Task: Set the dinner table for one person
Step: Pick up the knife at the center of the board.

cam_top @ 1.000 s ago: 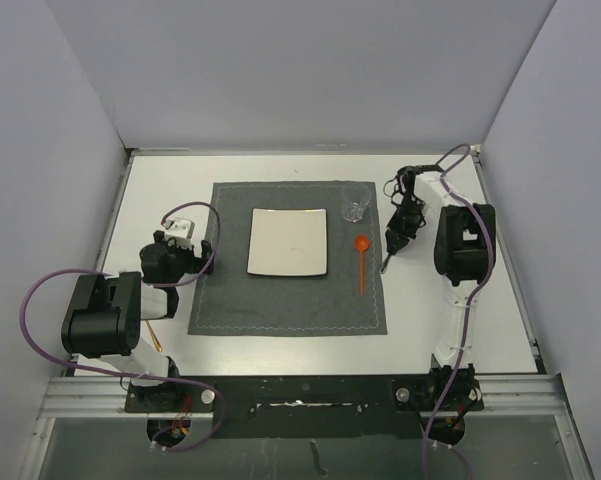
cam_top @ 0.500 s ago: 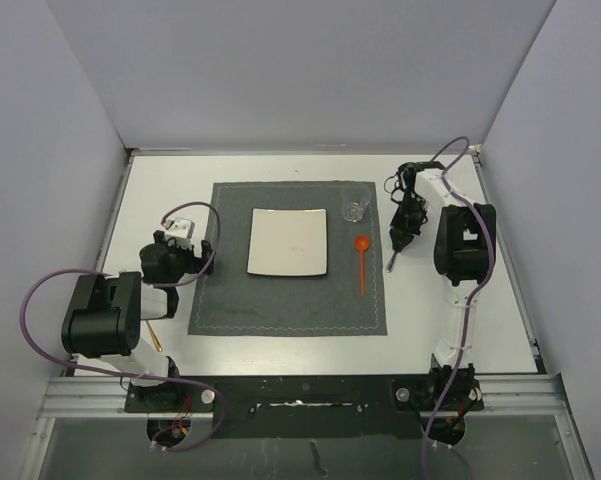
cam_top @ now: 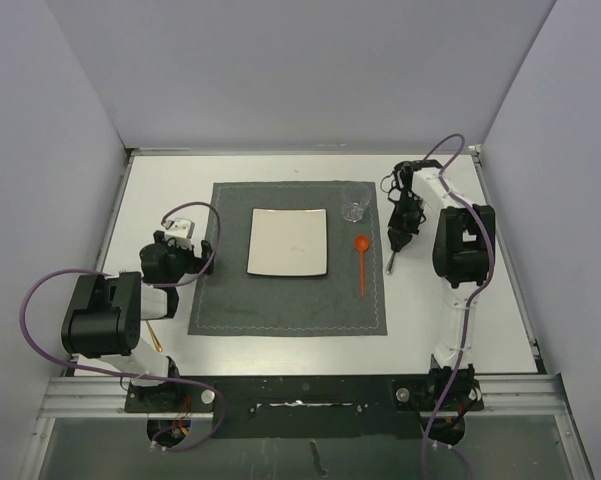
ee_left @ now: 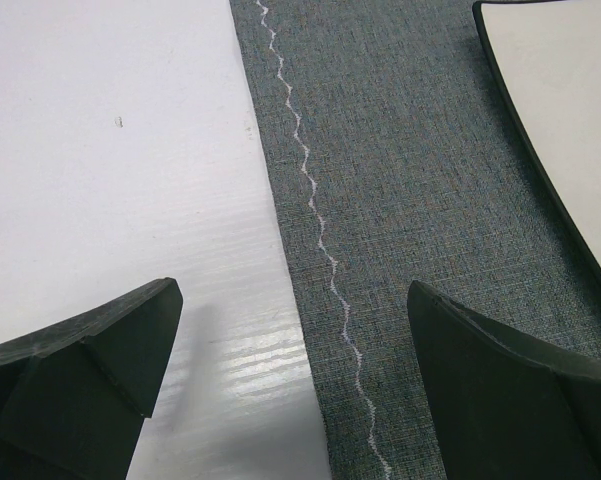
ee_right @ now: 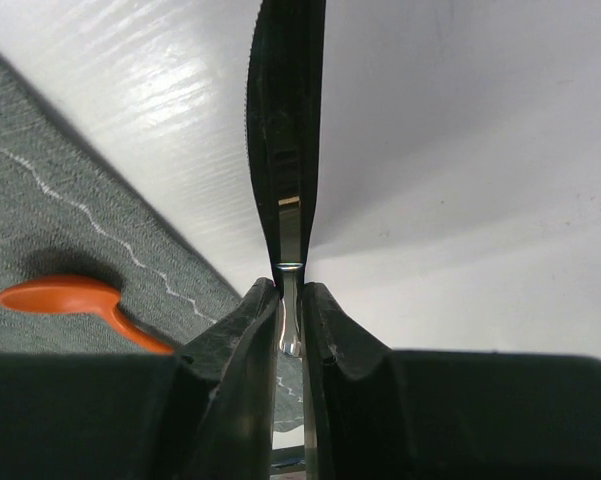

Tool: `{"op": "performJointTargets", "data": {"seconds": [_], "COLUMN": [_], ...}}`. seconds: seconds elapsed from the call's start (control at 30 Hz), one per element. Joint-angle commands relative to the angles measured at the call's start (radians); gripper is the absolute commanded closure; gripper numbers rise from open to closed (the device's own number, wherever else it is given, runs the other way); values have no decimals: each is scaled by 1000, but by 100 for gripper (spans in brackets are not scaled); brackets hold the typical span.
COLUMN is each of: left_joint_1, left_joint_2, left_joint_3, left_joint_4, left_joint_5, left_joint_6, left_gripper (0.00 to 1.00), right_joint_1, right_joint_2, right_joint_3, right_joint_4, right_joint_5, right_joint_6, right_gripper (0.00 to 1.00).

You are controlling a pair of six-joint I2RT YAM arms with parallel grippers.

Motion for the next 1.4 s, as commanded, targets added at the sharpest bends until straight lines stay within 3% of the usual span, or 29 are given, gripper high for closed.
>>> {"op": "performJointTargets", "data": {"seconds": [0.0,1.37], "left_joint_1": [2,2], "left_joint_2": [8,9], "left_joint_3": [-1,-1], "left_joint_4": [79,78], "left_joint_5": [10,10], "left_joint_6": [-4,-4], "left_gripper": [2,2], "right_joint_1": [16,172], "right_joint_2": [-91,-106], "right_joint_3": [33,100], "right_joint_4": [-28,-102], "right_joint_5": [21,-45], "right_joint_6": [-18,-26], "right_gripper": [100,100]}}
